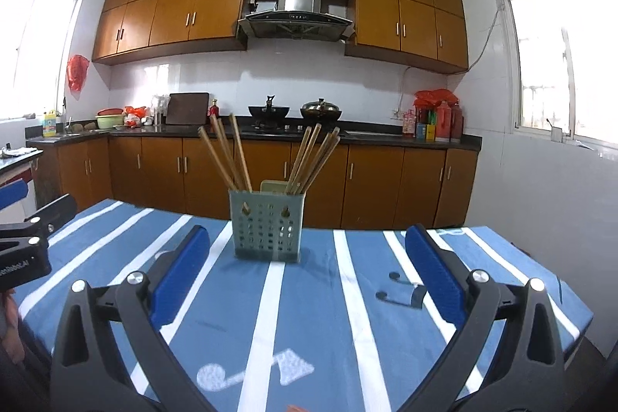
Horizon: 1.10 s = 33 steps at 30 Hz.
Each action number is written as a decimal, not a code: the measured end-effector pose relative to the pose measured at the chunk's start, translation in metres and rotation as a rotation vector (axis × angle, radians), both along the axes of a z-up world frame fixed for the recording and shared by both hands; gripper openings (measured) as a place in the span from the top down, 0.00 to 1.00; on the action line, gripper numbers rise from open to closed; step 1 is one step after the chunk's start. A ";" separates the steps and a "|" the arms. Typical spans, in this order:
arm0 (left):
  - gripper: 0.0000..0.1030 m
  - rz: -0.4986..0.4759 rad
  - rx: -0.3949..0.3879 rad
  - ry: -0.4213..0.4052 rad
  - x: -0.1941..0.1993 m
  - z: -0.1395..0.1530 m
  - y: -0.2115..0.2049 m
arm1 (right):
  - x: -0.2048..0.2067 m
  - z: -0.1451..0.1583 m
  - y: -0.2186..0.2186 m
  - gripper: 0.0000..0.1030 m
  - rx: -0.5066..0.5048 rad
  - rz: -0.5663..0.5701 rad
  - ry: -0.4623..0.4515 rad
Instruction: Organize utensils
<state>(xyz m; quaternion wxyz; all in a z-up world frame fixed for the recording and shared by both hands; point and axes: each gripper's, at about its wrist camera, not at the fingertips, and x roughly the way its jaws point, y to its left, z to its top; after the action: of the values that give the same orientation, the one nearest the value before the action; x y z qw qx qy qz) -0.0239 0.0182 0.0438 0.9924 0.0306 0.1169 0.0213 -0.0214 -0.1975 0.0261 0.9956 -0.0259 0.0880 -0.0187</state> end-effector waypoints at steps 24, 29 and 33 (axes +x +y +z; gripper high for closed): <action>0.02 -0.041 -0.028 0.079 -0.028 -0.041 -0.005 | -0.027 -0.041 -0.009 0.04 0.059 -0.009 0.098; 0.02 -0.043 -0.027 0.082 -0.028 -0.041 -0.007 | -0.027 -0.043 -0.009 0.04 0.060 -0.012 0.101; 0.02 -0.044 -0.027 0.083 -0.029 -0.042 -0.008 | -0.025 -0.044 -0.010 0.04 0.065 -0.012 0.105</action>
<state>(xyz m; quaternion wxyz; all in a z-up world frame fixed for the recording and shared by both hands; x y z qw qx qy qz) -0.0527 0.0104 0.0023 0.9873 0.0205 0.1577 -0.0037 -0.0465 -0.2071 -0.0182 0.9898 0.0062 0.1408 -0.0206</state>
